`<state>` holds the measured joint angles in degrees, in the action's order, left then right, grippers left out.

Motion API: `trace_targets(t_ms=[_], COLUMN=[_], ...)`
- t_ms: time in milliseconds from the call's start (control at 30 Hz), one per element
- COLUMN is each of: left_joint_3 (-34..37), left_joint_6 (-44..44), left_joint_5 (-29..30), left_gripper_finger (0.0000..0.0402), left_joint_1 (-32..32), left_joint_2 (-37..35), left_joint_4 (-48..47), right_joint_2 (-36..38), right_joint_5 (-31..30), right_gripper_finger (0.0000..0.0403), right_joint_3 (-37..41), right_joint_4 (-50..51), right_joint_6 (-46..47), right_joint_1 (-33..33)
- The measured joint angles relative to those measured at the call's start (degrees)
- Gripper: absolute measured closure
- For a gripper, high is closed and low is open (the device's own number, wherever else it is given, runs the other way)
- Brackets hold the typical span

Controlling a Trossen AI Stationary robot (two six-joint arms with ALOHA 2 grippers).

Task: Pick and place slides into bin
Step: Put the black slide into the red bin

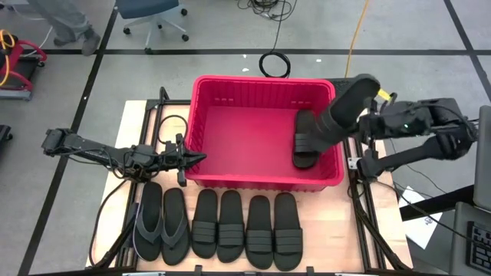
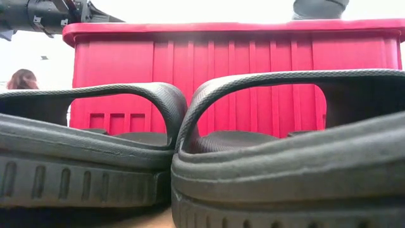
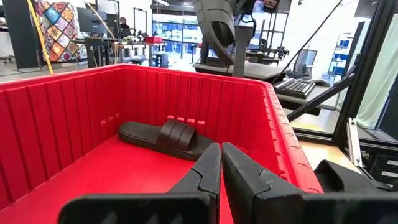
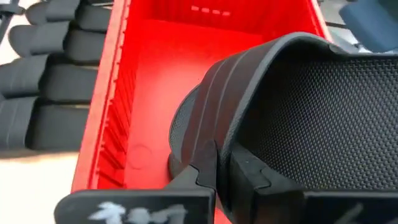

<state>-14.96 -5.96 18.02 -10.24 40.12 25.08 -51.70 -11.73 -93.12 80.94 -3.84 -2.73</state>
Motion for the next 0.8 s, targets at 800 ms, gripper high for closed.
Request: trace_targets(t_ms=[800], left_joint_3=[0.0], left_joint_6=[0.9], left_joint_5=[-0.2], left_gripper_finger=[0.038], left_joint_1=[0.0], left_joint_2=[0.0], left_joint_4=[0.0], right_joint_2=[-37.4], right_joint_5=[44.9], right_gripper_finger=[0.0397], right_joint_3=[0.1], right_joint_4=[-8.8], right_joint_6=[-31.8], right_joint_1=[33.2])
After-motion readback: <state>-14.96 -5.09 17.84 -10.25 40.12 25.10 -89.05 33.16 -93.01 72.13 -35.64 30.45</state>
